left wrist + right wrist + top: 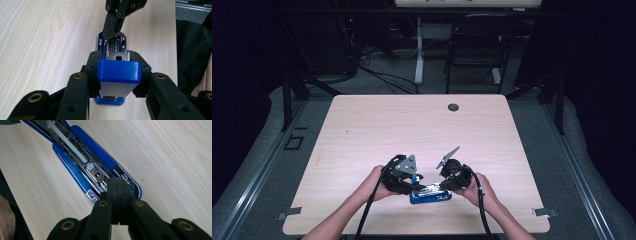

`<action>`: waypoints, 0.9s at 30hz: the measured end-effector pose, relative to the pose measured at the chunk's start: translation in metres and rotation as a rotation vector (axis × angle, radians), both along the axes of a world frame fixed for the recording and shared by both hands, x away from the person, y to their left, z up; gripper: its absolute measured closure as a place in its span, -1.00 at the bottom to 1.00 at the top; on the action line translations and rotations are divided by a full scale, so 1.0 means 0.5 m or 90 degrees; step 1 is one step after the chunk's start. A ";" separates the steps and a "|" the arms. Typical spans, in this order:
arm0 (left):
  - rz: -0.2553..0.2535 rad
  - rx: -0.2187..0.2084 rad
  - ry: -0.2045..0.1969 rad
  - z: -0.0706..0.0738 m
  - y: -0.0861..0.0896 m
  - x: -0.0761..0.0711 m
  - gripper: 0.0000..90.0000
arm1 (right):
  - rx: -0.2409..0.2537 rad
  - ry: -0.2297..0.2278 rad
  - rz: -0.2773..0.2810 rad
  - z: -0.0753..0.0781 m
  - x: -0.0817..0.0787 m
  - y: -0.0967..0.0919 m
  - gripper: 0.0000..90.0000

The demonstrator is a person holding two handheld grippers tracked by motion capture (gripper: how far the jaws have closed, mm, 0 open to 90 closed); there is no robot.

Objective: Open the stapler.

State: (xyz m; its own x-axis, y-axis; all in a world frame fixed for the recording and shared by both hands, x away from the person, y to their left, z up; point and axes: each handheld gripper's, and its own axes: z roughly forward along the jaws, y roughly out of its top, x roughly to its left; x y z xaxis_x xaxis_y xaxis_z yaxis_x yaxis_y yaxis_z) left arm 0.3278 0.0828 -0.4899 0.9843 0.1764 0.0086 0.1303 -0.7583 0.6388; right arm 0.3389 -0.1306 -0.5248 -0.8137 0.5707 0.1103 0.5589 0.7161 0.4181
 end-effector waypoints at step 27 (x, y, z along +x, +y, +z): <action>0.023 0.056 0.030 -0.012 0.051 -0.009 0.45 | 0.004 0.027 -0.012 -0.007 0.008 -0.008 1.00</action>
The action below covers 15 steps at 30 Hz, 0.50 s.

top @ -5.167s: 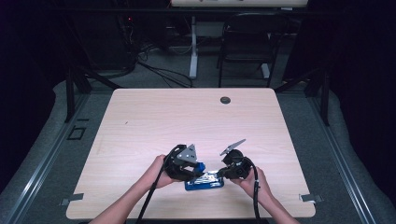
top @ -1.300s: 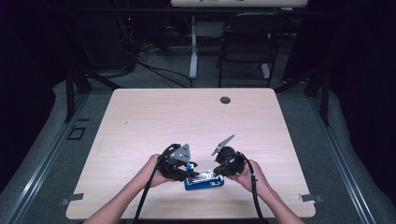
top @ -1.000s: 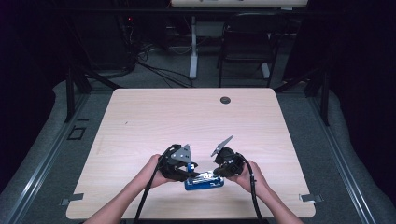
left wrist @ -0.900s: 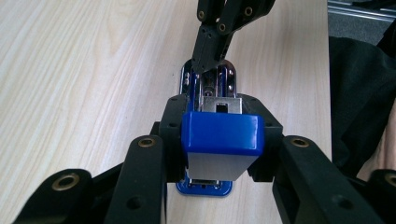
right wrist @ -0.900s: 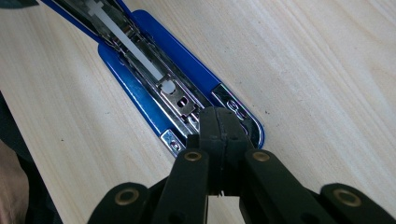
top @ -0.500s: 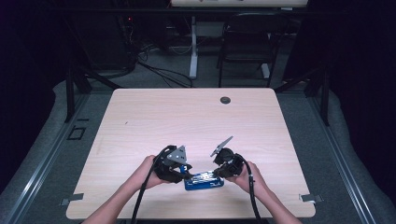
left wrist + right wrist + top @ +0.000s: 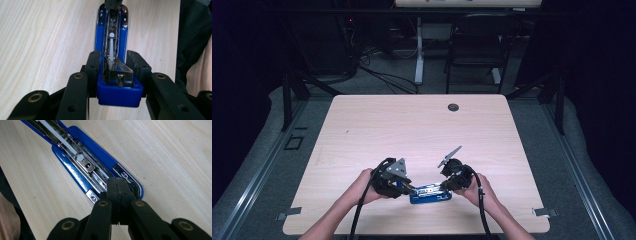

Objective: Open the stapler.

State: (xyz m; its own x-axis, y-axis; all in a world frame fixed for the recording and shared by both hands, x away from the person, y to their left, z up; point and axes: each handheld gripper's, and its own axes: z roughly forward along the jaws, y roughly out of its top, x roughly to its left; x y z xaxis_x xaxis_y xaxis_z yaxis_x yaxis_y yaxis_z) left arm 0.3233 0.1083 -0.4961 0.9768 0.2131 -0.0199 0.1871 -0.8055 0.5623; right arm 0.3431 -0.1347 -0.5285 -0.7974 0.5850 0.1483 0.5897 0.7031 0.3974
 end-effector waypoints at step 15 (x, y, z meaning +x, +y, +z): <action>0.011 0.026 0.030 -0.034 0.028 0.003 0.44 | 0.006 0.010 -0.016 -0.008 0.003 0.000 1.00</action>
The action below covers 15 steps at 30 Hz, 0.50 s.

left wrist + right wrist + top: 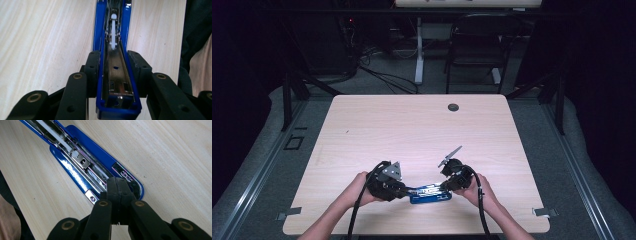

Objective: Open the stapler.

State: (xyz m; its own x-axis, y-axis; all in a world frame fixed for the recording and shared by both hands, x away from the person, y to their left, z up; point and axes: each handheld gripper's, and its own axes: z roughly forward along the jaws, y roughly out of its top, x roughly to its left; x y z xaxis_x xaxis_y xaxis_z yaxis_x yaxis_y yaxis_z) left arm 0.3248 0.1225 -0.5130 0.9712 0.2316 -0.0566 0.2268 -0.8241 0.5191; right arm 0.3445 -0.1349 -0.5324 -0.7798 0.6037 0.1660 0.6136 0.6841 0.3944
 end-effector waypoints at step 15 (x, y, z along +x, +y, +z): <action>0.008 0.007 0.043 -0.031 0.016 0.010 0.44 | 0.004 0.005 -0.004 -0.002 0.001 0.001 1.00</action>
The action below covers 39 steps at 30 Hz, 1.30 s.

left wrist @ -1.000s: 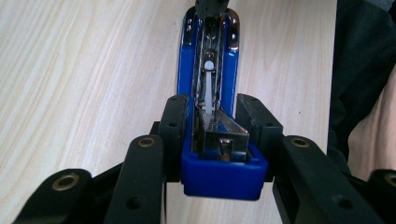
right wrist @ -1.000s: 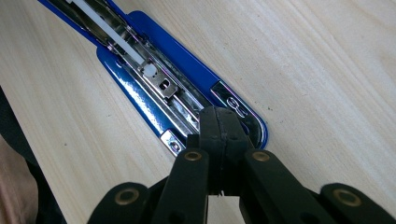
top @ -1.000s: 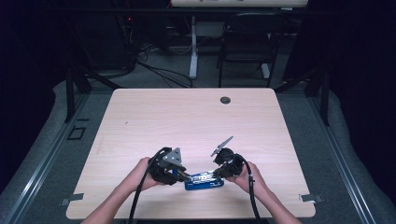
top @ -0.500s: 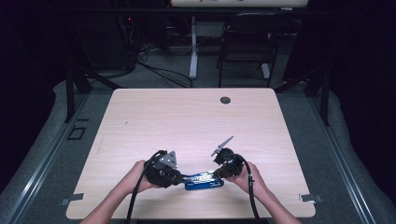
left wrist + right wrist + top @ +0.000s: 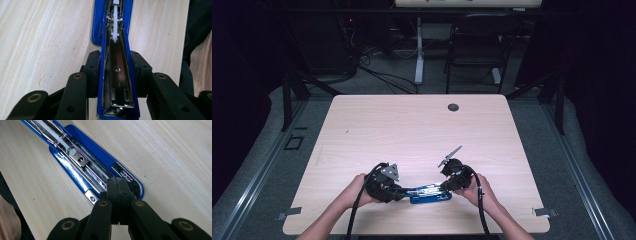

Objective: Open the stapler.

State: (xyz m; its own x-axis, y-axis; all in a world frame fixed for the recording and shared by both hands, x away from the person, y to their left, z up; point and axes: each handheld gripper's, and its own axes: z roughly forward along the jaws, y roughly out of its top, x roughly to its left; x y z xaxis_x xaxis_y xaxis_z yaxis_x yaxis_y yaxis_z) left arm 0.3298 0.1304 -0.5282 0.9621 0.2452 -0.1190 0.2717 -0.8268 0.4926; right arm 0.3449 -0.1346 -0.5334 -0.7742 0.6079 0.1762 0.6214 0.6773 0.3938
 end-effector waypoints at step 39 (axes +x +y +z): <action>-0.029 0.069 -0.019 -0.031 -0.017 0.021 0.39 | -0.017 0.009 -0.020 0.003 0.002 0.002 1.00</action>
State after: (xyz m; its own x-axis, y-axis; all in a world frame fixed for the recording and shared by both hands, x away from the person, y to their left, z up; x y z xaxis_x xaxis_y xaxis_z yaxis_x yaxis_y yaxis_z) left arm 0.3403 0.1221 -0.5435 0.9753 0.2112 -0.0654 0.2193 -0.8866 0.4073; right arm 0.3458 -0.1339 -0.5320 -0.7521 0.6368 0.1698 0.6480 0.6676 0.3665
